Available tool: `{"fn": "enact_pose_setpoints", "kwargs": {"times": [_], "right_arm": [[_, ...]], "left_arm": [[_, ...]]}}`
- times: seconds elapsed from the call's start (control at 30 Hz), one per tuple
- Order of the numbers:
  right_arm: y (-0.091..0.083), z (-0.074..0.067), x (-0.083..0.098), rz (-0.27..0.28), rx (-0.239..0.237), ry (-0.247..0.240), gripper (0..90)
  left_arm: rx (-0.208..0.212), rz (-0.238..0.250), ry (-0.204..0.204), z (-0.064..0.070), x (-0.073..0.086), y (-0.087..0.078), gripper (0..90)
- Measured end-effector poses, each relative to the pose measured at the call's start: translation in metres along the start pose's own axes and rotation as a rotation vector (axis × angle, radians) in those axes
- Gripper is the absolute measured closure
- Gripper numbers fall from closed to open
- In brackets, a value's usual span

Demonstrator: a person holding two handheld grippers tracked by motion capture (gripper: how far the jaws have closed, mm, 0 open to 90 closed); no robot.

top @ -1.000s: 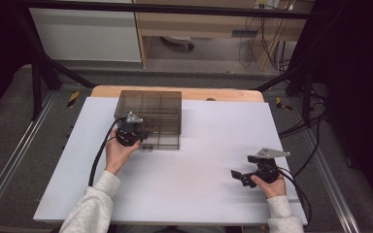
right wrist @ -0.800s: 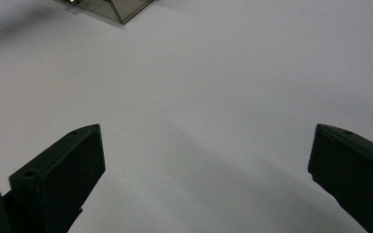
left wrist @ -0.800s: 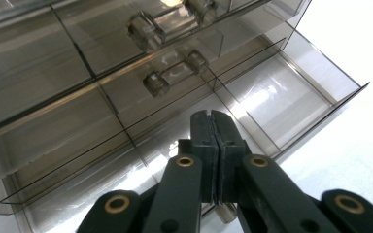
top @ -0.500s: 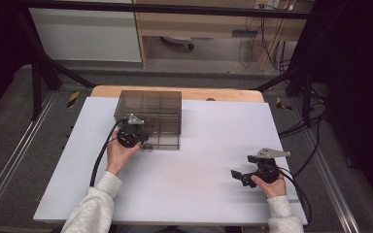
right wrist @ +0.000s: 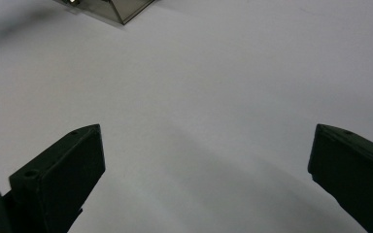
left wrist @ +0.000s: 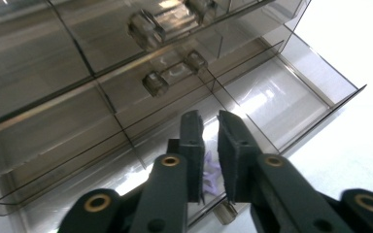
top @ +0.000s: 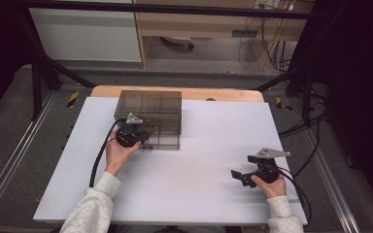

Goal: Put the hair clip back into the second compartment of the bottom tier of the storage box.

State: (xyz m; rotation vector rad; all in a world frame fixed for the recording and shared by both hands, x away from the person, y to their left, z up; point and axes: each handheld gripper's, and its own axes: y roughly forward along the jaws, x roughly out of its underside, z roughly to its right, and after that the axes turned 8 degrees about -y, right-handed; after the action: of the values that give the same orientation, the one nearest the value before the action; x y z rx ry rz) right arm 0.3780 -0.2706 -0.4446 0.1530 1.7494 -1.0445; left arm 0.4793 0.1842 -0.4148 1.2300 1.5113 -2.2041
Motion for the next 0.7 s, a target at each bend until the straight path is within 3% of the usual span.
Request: {"fn": "enact_pose_setpoints", "kwargs": {"times": [0.7], "right_arm": [[0.0, 0.0, 0.0, 0.001, -0.002, -0.001, 0.5]], "left_arm": [[0.031, 0.024, 0.014, 0.004, 0.01, -0.028, 54.7]]}}
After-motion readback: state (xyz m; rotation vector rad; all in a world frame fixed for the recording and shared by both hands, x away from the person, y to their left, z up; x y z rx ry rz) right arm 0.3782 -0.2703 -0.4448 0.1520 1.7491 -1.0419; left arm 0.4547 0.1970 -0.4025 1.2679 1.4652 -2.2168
